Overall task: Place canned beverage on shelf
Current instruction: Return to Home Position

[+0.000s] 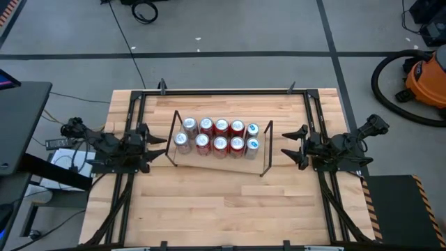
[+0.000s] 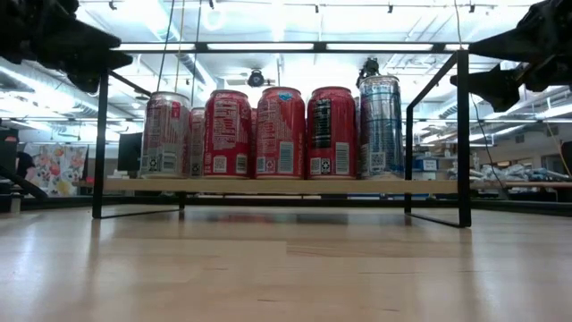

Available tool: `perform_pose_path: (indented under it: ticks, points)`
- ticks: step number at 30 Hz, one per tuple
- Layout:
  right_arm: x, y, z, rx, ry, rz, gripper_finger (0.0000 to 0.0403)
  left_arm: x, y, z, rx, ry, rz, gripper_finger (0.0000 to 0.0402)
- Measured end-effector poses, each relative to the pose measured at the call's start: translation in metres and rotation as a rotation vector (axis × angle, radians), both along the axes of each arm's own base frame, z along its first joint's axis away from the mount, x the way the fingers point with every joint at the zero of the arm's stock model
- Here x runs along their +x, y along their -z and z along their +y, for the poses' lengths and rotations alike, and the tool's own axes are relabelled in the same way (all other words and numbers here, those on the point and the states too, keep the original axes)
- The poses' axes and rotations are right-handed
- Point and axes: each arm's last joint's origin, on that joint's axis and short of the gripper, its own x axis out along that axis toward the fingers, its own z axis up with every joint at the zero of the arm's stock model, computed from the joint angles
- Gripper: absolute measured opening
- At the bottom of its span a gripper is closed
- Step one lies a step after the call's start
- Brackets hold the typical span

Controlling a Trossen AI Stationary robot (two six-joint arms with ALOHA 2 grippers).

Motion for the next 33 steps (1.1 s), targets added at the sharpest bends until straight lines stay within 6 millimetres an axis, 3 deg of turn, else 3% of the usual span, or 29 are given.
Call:
perform_pose_path:
  ticks: [6,16,24,33]
  points:
    - [0.000,0.000,-0.001,0.003,0.023,-0.002,0.0348,0.014,0.035,-0.008,-0.003,0.006,-0.094,0.0194]
    - [0.000,0.001,-0.003,0.051,0.081,0.002,0.0348,0.012,0.033,-0.019,0.086,0.204,-0.132,0.0194]
    - [-0.001,0.000,-0.005,0.066,0.167,-0.007,0.0348,0.011,0.036,-0.020,0.019,0.216,-0.111,0.0194]
    - [-0.001,0.000,-0.004,0.054,0.125,-0.006,0.0348,0.011,0.035,-0.020,0.000,0.214,-0.122,0.0194]
